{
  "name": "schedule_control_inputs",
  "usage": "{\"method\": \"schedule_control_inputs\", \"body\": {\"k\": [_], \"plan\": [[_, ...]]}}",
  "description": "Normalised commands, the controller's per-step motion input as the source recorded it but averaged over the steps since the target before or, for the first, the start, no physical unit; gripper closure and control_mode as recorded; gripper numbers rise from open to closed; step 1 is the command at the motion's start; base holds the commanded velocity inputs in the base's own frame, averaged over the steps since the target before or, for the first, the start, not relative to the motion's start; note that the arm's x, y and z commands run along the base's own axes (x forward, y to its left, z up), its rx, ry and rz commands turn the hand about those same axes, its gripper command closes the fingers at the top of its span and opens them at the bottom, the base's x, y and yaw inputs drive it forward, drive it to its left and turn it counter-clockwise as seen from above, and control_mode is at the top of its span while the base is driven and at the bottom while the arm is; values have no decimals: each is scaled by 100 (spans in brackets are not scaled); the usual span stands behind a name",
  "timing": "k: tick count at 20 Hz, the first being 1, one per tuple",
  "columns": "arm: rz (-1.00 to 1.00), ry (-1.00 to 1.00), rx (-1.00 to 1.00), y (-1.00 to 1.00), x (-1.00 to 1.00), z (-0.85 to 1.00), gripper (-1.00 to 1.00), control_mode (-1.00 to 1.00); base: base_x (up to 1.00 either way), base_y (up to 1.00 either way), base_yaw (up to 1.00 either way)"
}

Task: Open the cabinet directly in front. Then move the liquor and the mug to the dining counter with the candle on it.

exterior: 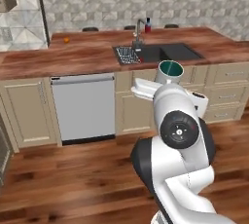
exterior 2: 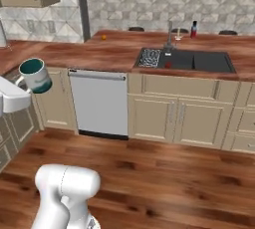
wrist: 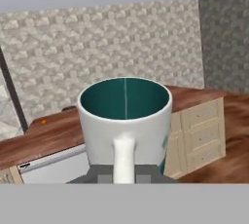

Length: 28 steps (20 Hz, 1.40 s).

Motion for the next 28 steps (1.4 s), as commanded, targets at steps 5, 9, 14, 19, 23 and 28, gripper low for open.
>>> {"method": "schedule_control_inputs", "body": {"k": [5,9,14,19,23,28], "plan": [[0,0,0,0,0,0,100,100,100,-48,0],[0,0,0,0,0,0,100,100,100,-34,0],[0,0,0,0,0,0,100,100,100,-13,2],[0,0,0,0,0,0,100,100,92,-73,10],[0,0,0,0,0,0,100,100,23,-100,0],[0,0,0,0,0,0,100,100,-11,-100,0]]}}
